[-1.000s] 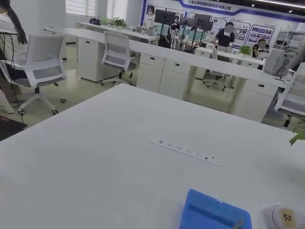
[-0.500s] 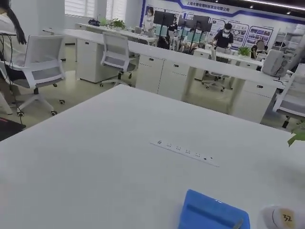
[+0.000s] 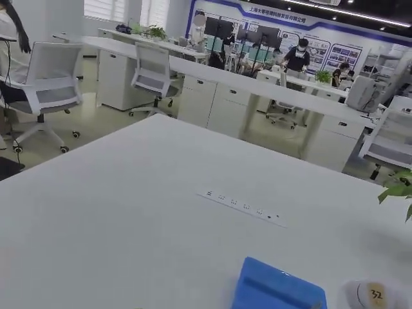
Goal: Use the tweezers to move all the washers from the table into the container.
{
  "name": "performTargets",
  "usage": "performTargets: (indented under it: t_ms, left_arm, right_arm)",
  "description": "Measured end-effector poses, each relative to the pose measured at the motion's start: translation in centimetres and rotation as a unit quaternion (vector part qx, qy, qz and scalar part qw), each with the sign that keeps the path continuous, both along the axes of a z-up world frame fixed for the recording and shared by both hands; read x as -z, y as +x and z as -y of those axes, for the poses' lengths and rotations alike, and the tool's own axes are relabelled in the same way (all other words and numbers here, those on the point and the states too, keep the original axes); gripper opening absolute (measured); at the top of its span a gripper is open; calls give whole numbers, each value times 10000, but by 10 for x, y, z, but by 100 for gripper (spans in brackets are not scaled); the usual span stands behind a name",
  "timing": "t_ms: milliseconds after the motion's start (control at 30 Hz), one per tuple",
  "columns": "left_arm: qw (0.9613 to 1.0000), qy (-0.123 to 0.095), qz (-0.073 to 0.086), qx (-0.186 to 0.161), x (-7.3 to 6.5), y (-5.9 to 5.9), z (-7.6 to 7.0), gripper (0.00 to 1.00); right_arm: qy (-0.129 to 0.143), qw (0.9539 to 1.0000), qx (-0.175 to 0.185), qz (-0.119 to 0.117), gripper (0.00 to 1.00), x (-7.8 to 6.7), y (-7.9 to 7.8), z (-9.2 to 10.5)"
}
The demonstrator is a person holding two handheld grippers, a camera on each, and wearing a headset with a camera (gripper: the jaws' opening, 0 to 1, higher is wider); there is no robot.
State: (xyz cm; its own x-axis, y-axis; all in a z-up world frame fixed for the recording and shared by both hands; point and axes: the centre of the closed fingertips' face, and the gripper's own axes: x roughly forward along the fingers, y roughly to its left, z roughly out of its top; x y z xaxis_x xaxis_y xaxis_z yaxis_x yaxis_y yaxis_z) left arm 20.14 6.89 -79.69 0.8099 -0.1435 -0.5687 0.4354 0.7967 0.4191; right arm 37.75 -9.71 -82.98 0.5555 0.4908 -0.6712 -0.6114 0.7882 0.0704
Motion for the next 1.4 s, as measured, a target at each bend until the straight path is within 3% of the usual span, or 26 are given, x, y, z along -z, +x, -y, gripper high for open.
performTargets:
  t_ms: [433,700,900,1100,1400]
  left_arm:
    - [10000,-1,26,-12,-2,0,0,71]
    - [10000,41,-25,37,2,1,1,71]
    - [9999,60,-63,75,2,-1,2,71]
    - [9999,68,-79,96,2,-2,2,71]
    - [9999,88,-134,59,4,-3,1,71]
  right_arm:
    - [151,9996,-29,254,3,-27,-7,11]
    - [507,9980,-12,386,3,-51,-16,11]
    - [661,9969,-66,413,3,-61,-25,11]
    - [576,9976,-160,363,3,-55,-38,12]
    - [492,9986,-177,23,3,-31,-57,15]
